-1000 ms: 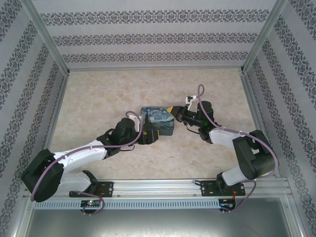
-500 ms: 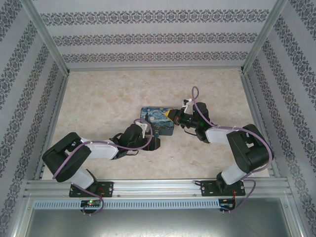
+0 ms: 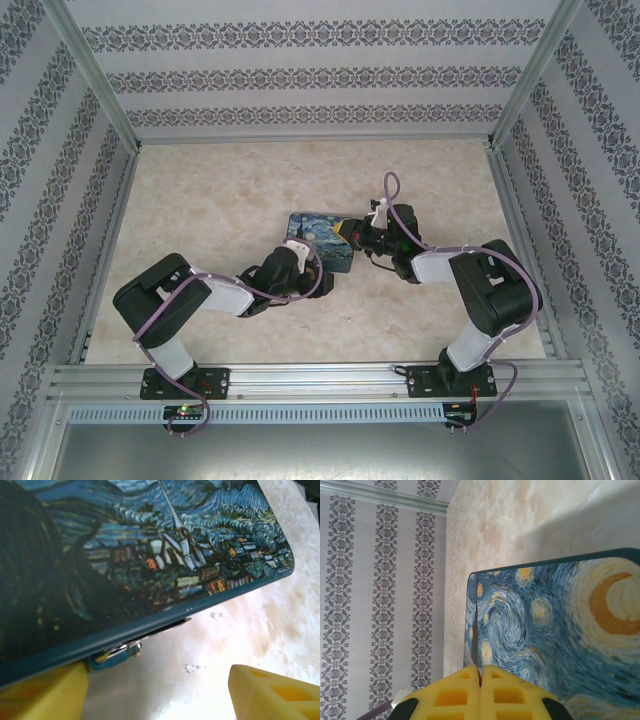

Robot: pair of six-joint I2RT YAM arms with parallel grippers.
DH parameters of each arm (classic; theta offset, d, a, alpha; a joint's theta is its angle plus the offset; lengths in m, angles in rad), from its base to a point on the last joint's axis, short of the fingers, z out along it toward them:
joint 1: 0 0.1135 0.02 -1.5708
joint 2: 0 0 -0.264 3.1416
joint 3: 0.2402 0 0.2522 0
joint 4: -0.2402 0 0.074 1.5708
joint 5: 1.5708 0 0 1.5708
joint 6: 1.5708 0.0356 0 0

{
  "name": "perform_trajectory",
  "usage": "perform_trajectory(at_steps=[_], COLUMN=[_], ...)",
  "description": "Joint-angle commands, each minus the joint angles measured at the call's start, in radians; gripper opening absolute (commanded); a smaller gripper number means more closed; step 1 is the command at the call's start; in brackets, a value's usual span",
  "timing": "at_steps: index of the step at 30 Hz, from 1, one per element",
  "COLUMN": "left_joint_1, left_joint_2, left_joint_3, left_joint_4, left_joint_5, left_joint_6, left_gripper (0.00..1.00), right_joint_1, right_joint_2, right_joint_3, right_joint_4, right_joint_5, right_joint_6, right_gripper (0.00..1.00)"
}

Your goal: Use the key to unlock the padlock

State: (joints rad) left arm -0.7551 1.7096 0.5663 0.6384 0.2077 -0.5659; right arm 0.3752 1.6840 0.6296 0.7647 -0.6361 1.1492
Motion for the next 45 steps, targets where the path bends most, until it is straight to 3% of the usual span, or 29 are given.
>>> perform_trajectory(at_steps=[1, 4, 12, 16, 21, 25, 33, 45], left_joint_1=[-0.007, -0.011, -0.026, -0.026, -0.027, -0.026, -0.023, -0.007], left_joint_2=[0.064, 0.079, 0.048, 0.072, 0.113, 0.119, 0.148, 0.26], left_joint_3=[0.002, 0.014, -0.004, 0.038, 0.105, 0.11, 0.083, 0.002], left_joint_4=[0.033, 0.03, -0.03, -0.044, 0.003, 0.078, 0.231, 0.45], left_joint_5=[-0.067, -0.082, -0.287, -0.229, -0.025, 0.055, 0.065, -0.051], left_joint_6=[0.038, 0.045, 0.077, 0.088, 0.056, -0.015, -0.172, -0.397], left_gripper=[0.74, 0.74, 0.74, 0.75, 0.74, 0.74, 0.74, 0.74], right_joint_1=[-0.005, -0.006, -0.007, -0.007, -0.007, -0.008, -0.012, -0.016], right_joint_2=[0.02, 0.023, 0.026, 0.03, 0.039, 0.047, 0.062, 0.054], right_joint_3=[0.029, 0.027, 0.025, 0.025, 0.022, 0.019, 0.013, 0.005], right_joint_4=[0.051, 0.051, 0.058, 0.058, 0.061, 0.064, 0.074, 0.082], right_joint_5=[0.01, 0.014, 0.015, 0.016, 0.019, 0.021, 0.024, 0.023], right_joint_6=[-0.002, -0.002, 0.003, 0.003, 0.003, 0.001, 0.002, 0.007], right_gripper=[0.0, 0.0, 0.0, 0.0, 0.0, 0.0, 0.0, 0.0])
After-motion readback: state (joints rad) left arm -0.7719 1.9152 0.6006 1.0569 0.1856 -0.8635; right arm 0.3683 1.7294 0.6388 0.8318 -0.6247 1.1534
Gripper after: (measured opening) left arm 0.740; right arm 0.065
